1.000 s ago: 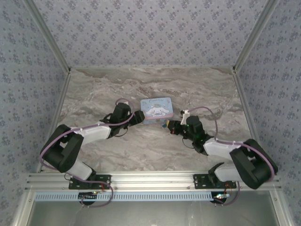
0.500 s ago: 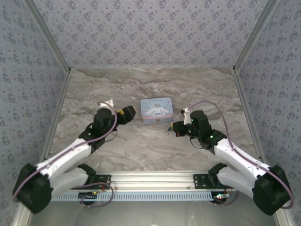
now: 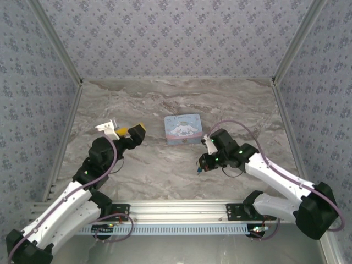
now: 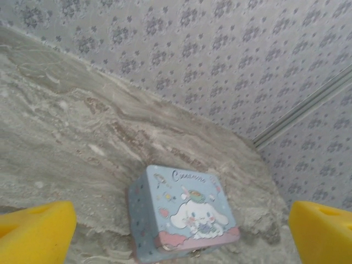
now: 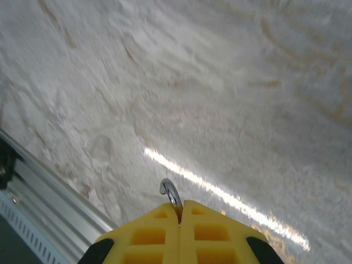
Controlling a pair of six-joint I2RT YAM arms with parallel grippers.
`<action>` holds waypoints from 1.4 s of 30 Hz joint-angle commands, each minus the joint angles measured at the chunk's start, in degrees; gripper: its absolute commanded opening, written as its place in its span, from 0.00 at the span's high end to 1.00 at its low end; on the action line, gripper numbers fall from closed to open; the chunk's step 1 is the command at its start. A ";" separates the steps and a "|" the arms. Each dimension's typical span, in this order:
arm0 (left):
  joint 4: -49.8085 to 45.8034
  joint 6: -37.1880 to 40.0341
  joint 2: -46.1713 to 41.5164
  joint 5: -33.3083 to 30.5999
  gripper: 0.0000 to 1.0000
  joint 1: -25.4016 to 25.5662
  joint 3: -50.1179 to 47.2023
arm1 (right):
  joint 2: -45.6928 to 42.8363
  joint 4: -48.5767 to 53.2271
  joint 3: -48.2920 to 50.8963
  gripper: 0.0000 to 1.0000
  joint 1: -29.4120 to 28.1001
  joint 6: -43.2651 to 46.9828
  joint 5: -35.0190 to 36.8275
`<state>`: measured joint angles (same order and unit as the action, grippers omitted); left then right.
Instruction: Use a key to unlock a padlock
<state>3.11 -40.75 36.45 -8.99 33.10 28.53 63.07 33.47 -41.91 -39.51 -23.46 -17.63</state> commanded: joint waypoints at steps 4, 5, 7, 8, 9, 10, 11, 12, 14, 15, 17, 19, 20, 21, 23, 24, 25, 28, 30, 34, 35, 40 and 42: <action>-2.14 2.61 -0.04 0.61 0.01 -0.34 1.70 | 6.63 5.63 -3.77 1.00 -2.95 0.26 -1.17; -2.32 2.57 -0.07 0.56 0.01 -0.34 1.70 | 7.71 5.48 -4.05 1.00 -3.14 0.32 -1.42; -2.49 2.70 -0.23 0.49 0.01 -0.34 1.70 | 9.54 5.04 -4.50 1.00 -3.21 0.34 -2.05; -2.65 2.78 -0.30 0.48 0.01 -0.46 1.70 | 10.56 4.86 -4.66 1.00 -3.28 0.65 -2.27; -2.76 2.61 -0.30 0.34 0.01 -0.43 1.69 | 11.31 4.76 -4.83 1.00 -3.29 0.87 -2.26; -2.93 2.71 -0.41 0.29 0.01 -0.41 1.62 | 12.19 4.63 -4.94 1.00 -3.29 1.08 -2.22; -3.09 2.72 -0.41 0.22 0.01 -0.41 1.59 | 12.89 4.54 -5.10 1.00 -3.16 1.22 -2.01; -3.19 2.70 -0.41 0.16 0.00 -0.52 1.61 | 13.51 4.41 -5.19 1.00 -3.04 1.31 -1.89; -3.38 2.80 -0.41 0.00 0.00 -0.64 1.52 | 14.66 3.55 -5.08 1.00 -2.60 1.31 -1.81; -3.37 2.84 -0.32 0.07 0.01 -0.66 1.52 | 15.08 3.02 -4.91 1.00 -2.40 1.31 -1.83; -3.25 2.92 -0.25 0.25 0.01 -0.72 1.54 | 15.95 1.78 -4.50 1.00 -1.91 1.31 -1.65; -3.20 3.04 -0.16 0.52 0.00 -0.68 1.53 | 16.59 1.24 -4.10 1.00 -1.43 1.31 -1.50; -3.20 2.97 -0.08 0.57 0.01 -0.76 1.57 | 17.04 0.08 -3.80 1.00 -1.12 1.32 -1.54; -3.12 2.94 -0.06 0.67 0.01 -0.71 1.53 | 17.36 -0.77 -3.66 1.00 -0.86 1.36 -1.60; -3.03 2.78 0.19 0.77 0.01 -0.69 1.28 | 17.98 -2.18 -3.23 1.00 -0.41 1.40 -1.88; -2.88 2.57 0.29 0.81 0.01 -0.72 1.22 | 18.13 -2.66 -3.14 1.00 -0.25 1.56 -2.17; -2.64 2.43 0.46 0.86 0.01 -0.74 1.07 | 18.55 -3.25 -3.16 1.00 -0.05 1.92 -2.61; -1.91 1.93 1.14 1.29 0.01 -0.82 0.91 | 20.07 -4.05 -3.09 1.00 0.42 2.38 -2.25; -1.48 1.78 1.65 1.75 0.00 -0.82 0.99 | 21.13 -4.67 -3.00 1.00 0.92 2.37 -2.30; -1.36 1.68 2.40 2.14 0.00 -0.82 1.13 | 22.31 -6.09 -2.51 0.94 1.66 2.28 -3.06; -1.36 1.56 2.49 2.10 0.01 -0.84 1.09 | 22.29 -6.28 -2.42 0.90 1.64 2.29 -3.17; -1.27 1.62 2.39 2.08 0.00 -0.83 0.91 | 21.03 -6.82 -2.30 0.79 1.96 1.95 -2.43; -1.27 1.64 2.20 2.10 0.01 -0.84 0.90 | 19.89 -7.02 -2.04 0.74 2.08 1.67 -1.48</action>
<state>0.14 -39.03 39.11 -7.51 32.62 28.53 84.86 26.74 -44.73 -37.82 -21.58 -19.75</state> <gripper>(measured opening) 0.994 0.248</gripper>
